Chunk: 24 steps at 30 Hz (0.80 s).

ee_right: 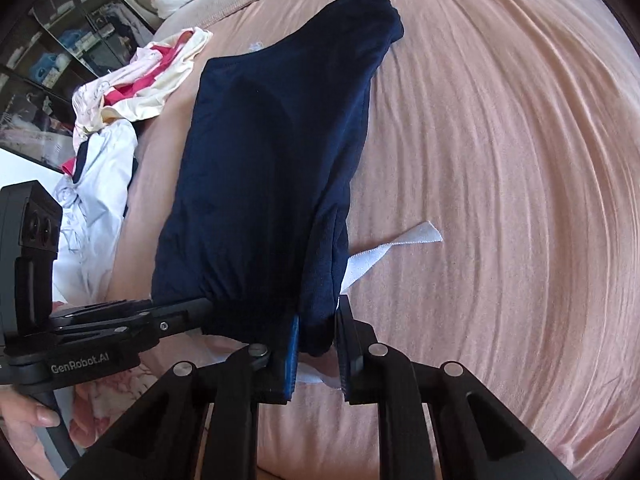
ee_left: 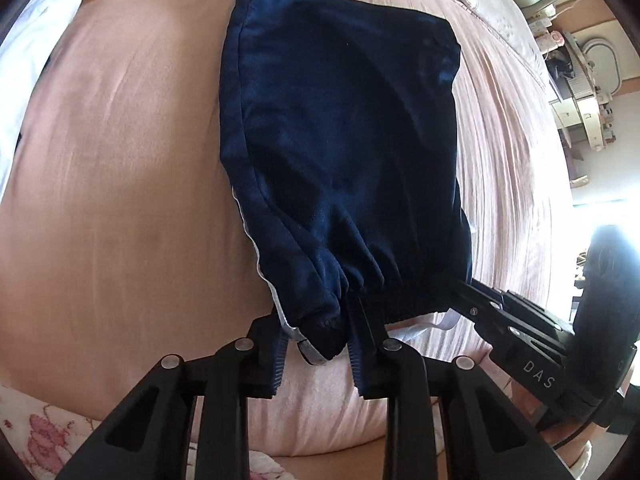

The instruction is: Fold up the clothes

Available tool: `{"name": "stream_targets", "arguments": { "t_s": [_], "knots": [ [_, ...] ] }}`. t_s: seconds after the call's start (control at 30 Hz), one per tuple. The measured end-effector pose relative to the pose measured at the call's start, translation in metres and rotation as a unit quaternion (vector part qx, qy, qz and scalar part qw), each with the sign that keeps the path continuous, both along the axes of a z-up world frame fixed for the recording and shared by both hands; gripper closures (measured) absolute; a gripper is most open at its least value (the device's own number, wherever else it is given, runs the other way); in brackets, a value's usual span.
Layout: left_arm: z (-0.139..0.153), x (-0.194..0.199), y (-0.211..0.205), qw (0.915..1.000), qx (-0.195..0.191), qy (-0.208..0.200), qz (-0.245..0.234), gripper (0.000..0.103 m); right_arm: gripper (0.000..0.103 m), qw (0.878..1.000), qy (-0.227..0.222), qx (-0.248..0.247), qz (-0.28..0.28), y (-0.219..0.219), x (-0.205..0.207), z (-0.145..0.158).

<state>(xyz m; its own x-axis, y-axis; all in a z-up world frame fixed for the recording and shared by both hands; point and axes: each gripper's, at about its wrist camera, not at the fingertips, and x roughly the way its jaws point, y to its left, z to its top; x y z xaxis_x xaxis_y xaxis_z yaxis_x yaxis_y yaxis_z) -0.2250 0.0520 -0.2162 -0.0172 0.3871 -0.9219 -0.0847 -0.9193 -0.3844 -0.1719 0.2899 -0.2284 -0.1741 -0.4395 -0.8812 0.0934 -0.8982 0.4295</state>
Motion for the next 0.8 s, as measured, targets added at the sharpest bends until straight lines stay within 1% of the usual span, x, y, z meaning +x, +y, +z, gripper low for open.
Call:
{"name": "stream_targets", "arguments": {
  "t_s": [0.1,0.2,0.3,0.37,0.4,0.43,0.5,0.53,0.57,0.67,0.73,0.8],
  "knots": [
    [0.01,0.005,0.001,0.9999,0.008,0.013,-0.004,0.08,0.089,1.0,0.0,-0.025,-0.011,0.004,0.003,0.004],
    [0.026,0.012,0.002,0.9992,0.008,0.039,-0.011,0.081,0.089,1.0,0.014,-0.02,-0.004,0.005,0.013,0.013],
    [0.037,0.016,0.003,0.9983,-0.001,0.055,-0.02,0.081,0.089,0.999,0.037,0.009,0.015,0.001,0.026,0.023],
    [0.041,0.005,0.002,0.9973,-0.013,0.066,-0.03,0.081,0.089,0.998,0.047,0.037,0.03,-0.008,0.026,0.025],
    [0.046,-0.011,-0.002,0.9967,-0.015,0.072,-0.034,0.081,0.089,0.997,0.052,0.05,0.036,-0.016,0.025,0.027],
    [0.052,-0.015,-0.006,0.9962,-0.011,0.078,-0.035,0.081,0.089,0.996,0.062,0.059,0.04,-0.021,0.025,0.032],
    [0.06,0.003,-0.015,0.9951,-0.001,0.093,-0.034,0.081,0.089,0.993,0.088,0.068,0.04,-0.023,0.028,0.045],
    [0.064,0.004,-0.017,0.9945,0.004,0.099,-0.034,0.081,0.089,0.992,0.1,0.063,0.037,-0.012,0.026,0.055],
    [0.069,-0.001,-0.018,0.9939,0.009,0.105,-0.033,0.081,0.089,0.992,0.111,0.059,0.035,-0.004,0.023,0.063],
    [0.08,-0.02,-0.016,0.9922,0.022,0.12,-0.028,0.081,0.089,0.99,0.129,0.052,0.036,-0.008,-0.005,0.082],
    [0.078,-0.041,-0.017,0.9921,0.037,0.119,-0.016,0.081,0.089,0.989,0.139,0.047,0.036,-0.012,-0.025,0.093],
    [0.074,-0.066,-0.015,0.9921,0.055,0.113,0.0,0.081,0.089,0.99,0.131,0.041,0.033,-0.017,-0.05,0.089]
  ]
}}
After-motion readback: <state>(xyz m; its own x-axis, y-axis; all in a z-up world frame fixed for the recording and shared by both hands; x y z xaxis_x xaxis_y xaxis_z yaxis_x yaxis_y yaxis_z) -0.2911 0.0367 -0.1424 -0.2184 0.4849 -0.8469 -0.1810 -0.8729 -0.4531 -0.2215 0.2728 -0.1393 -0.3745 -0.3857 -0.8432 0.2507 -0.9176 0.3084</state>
